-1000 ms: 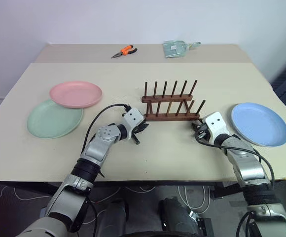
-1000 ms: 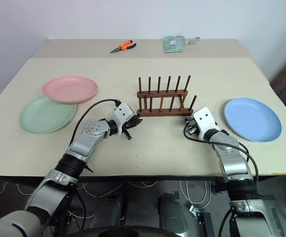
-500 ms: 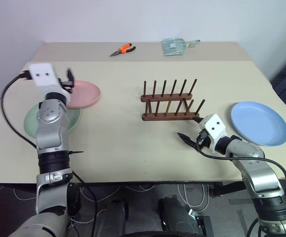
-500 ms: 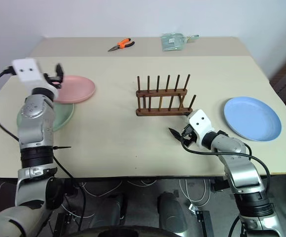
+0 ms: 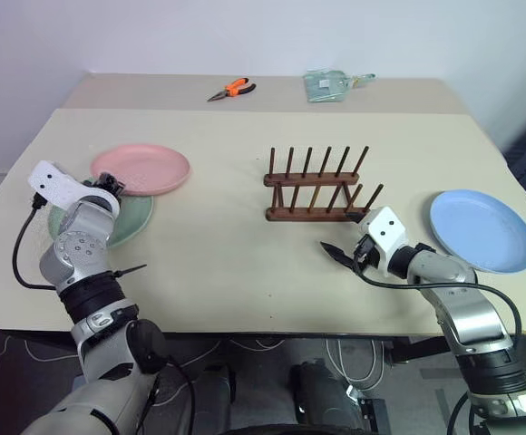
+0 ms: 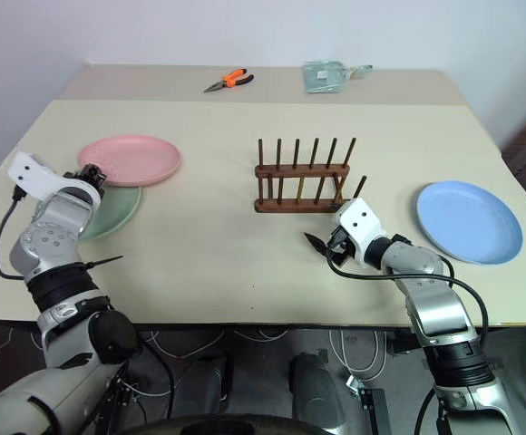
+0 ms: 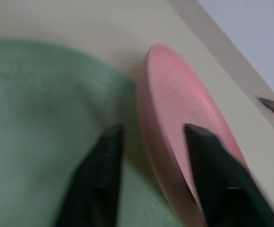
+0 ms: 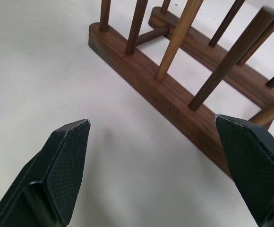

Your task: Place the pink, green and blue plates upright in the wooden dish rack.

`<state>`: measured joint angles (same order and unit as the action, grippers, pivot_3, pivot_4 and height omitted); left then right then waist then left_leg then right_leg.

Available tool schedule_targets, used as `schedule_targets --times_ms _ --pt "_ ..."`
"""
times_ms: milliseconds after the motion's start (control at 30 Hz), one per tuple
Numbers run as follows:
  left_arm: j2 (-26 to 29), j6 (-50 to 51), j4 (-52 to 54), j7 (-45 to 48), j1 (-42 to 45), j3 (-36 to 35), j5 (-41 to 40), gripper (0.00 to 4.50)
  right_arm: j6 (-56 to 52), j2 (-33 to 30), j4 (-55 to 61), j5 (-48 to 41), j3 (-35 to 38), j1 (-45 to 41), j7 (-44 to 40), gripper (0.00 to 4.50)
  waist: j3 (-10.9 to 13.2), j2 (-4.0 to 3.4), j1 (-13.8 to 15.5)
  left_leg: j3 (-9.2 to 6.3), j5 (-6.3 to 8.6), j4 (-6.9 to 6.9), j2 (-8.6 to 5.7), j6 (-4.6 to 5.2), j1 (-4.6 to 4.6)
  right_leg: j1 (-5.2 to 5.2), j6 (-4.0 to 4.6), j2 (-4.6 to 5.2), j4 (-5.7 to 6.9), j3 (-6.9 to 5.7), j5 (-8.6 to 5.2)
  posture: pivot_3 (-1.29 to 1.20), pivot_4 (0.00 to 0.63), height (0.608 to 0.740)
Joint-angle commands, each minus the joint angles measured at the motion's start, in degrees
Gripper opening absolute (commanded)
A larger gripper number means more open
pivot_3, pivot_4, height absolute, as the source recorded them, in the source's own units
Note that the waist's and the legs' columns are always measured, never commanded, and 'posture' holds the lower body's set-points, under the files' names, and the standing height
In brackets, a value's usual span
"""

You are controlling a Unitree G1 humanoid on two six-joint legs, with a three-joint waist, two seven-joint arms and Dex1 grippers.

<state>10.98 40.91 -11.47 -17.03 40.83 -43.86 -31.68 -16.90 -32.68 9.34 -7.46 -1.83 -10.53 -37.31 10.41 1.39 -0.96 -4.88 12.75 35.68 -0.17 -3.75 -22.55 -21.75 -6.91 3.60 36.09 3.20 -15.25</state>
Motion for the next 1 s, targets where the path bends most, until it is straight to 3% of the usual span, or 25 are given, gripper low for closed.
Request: schedule_targets --times_ms 33,167,400,600,733,833,1000 --pt "0.61 -1.80 -0.65 -1.94 1.52 -1.53 -2.38 0.08 0.63 -0.45 1.80 -0.81 2.63 0.29 0.51 4.32 0.00 0.00 0.05 0.00 0.00 -0.01 0.00 0.00 0.00 0.00 0.00 0.00 -0.01 0.00 0.00 0.00 0.150 0.740" --pt "1.44 -3.25 0.36 3.93 1.82 2.38 -3.79 0.01 -1.77 -1.73 4.19 -3.30 6.23 -0.19 0.39 4.41 0.04 0.06 0.15 0.00 0.00 -0.01 0.00 -0.01 -0.03 -0.01 0.01 0.00 -0.01 0.00 0.00 0.00 0.150 0.740" --pt "1.03 -4.32 12.65 17.94 1.70 21.62 -0.66 0.01 1.61 -3.28 10.48 0.91 2.82 -8.38 0.81 4.41 0.10 0.16 0.05 0.01 -0.03 0.01 0.00 -0.07 -0.31 -0.26 0.02 0.00 -0.02 0.00 0.02 0.00 0.150 0.740" --pt "1.65 -5.54 16.60 22.20 4.32 39.76 9.04 0.01 13.15 -3.55 5.86 16.89 -8.41 -19.72 3.12 4.41 0.10 0.15 -0.03 0.02 -0.06 -0.02 0.00 -0.11 -0.52 -0.56 0.04 -0.03 0.01 0.01 0.03 0.00 0.150 0.740" --pt "-1.25 -6.10 17.45 22.31 6.49 42.05 9.81 0.01 19.59 -3.83 1.25 24.28 -13.24 -21.60 3.96 4.41 0.10 0.16 0.16 0.02 -0.07 -0.01 0.00 -0.11 -0.76 -0.77 0.04 0.00 -0.02 0.00 0.04 0.00 0.150 0.740" --pt "-3.04 -5.80 17.69 21.87 7.17 41.76 9.77 0.00 21.26 -3.30 -0.79 26.99 -14.18 -21.49 4.95 3.57 0.11 0.15 0.18 0.01 -0.07 -0.02 0.00 -0.11 -0.82 -0.83 0.04 0.01 -0.01 0.00 0.04 0.00 0.150 0.740" --pt "-4.38 -4.89 17.77 21.74 7.21 40.41 9.31 0.00 21.78 -2.80 -1.98 30.06 -13.52 -21.30 7.03 0.99 0.11 0.15 0.06 0.01 -0.07 0.00 -0.01 -0.11 -0.81 -0.83 0.04 0.00 0.00 0.00 0.04 0.00 0.150 0.740"
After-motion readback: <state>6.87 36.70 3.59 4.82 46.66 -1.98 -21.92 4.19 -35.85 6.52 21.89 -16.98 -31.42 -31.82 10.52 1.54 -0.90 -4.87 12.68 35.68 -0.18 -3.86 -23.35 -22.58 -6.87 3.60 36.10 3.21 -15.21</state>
